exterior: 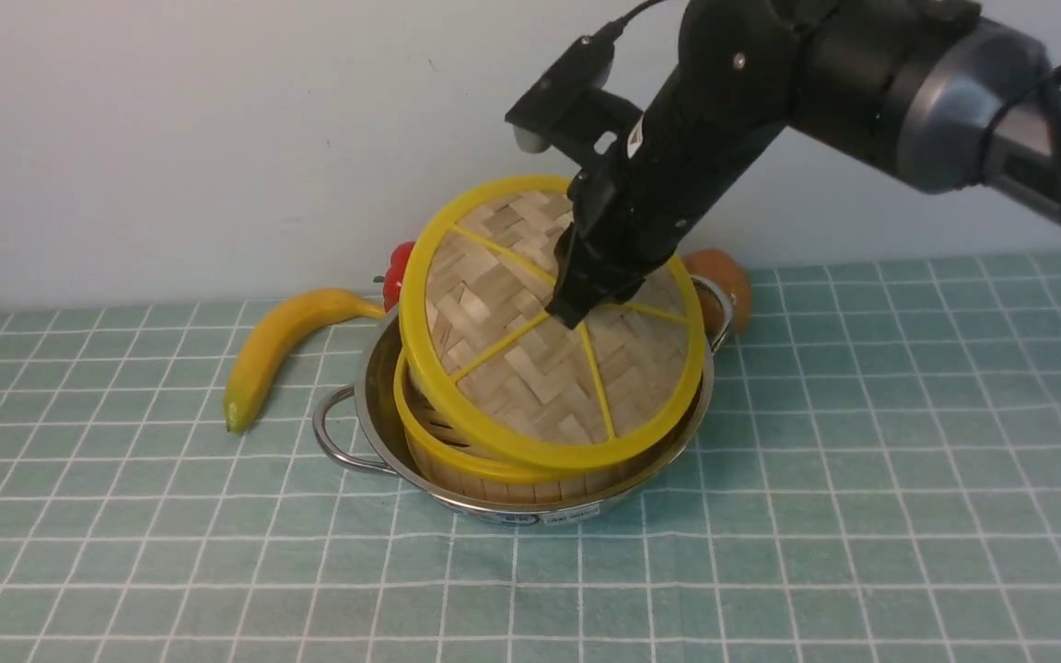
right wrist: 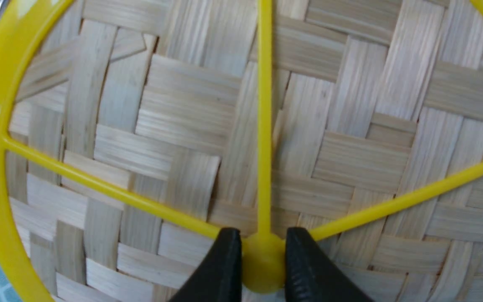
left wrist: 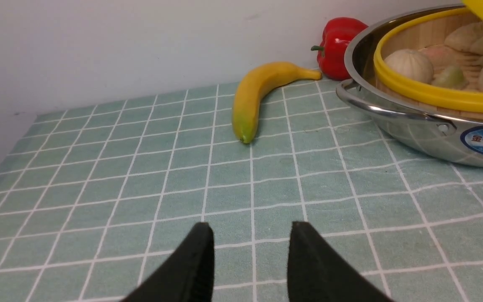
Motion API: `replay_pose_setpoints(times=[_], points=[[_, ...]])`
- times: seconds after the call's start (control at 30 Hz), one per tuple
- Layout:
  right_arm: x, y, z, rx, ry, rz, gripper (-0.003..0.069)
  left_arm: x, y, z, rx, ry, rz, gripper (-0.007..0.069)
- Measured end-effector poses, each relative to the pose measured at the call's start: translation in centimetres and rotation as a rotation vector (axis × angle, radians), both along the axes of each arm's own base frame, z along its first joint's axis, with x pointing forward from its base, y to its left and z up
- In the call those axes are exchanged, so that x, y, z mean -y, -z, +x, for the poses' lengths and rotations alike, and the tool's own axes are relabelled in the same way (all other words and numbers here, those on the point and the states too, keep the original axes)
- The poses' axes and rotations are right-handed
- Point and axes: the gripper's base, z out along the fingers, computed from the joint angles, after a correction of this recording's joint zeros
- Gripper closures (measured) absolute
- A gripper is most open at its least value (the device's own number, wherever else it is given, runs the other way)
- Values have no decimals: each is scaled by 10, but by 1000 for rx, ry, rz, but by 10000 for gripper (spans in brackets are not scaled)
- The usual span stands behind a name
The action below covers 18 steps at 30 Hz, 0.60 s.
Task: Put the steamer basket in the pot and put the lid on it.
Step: Use the right arm to place the steamer lid on the steamer
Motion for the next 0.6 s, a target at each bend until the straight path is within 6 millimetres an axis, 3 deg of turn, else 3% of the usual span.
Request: replay_pose_setpoints(times=[0.13,0.6], points=[[-5,8,5,16,-5,8,513,0,0,0,0,0,0,382],[-7,7,8,58,-18,21,513,0,0,0,0,0,0,382]])
